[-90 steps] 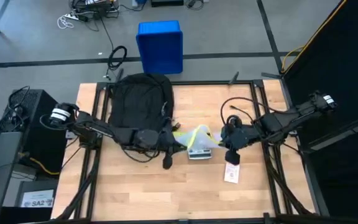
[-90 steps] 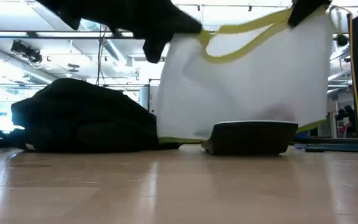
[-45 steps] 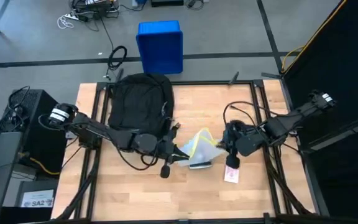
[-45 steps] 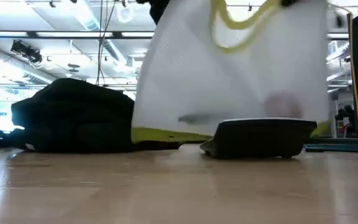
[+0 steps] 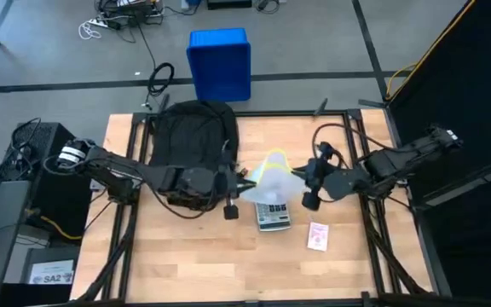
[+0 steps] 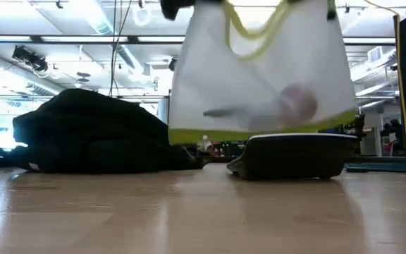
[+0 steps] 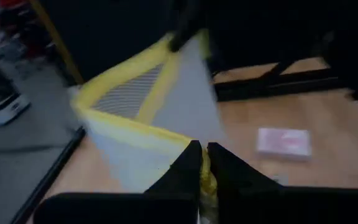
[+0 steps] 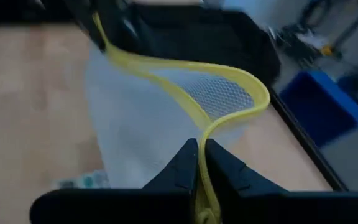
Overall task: Unpack backpack
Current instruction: Close the zip lock bag
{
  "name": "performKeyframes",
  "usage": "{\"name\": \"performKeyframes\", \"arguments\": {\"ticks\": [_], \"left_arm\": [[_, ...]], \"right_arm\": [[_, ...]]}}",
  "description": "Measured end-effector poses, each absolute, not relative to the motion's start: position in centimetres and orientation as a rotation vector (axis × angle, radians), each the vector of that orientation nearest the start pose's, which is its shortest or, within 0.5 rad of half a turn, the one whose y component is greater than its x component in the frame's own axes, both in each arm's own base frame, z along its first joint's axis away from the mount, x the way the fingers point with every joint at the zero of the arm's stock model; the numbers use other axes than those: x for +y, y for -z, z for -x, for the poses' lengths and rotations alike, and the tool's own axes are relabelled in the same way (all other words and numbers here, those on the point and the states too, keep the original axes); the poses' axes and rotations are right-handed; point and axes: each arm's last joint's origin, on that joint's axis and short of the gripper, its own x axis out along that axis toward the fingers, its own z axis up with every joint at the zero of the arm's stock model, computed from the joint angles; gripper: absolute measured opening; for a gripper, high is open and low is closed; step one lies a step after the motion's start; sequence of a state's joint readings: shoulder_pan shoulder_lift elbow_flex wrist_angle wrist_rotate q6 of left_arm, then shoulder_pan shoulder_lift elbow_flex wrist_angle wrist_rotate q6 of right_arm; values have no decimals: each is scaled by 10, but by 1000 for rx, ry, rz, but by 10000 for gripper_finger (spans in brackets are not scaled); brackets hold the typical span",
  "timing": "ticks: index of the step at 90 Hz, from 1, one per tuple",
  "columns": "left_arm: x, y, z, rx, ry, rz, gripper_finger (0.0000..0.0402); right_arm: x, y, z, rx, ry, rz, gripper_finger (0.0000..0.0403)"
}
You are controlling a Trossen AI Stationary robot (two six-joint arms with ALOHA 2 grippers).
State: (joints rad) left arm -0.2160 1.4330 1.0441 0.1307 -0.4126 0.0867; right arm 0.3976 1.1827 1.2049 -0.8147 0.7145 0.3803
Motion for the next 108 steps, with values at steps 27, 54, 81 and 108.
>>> {"name": "performKeyframes", "arguments": {"ticks": [27, 54, 81, 108], "left_arm": [[-37, -244, -305, 184, -194, -27, 0], [-24, -225, -294, 100, -191, 40, 0], [-24, -227, -295, 81, -180, 22, 0], [-24, -226, -295, 91, -178, 36, 0]], "right_arm": [[61, -295, -225, 781, 469, 27, 0], [52, -280, -226, 796, 519, 26, 0], [63, -306, -227, 722, 431, 60, 6], [85, -328, -224, 661, 306, 50, 98]]}}
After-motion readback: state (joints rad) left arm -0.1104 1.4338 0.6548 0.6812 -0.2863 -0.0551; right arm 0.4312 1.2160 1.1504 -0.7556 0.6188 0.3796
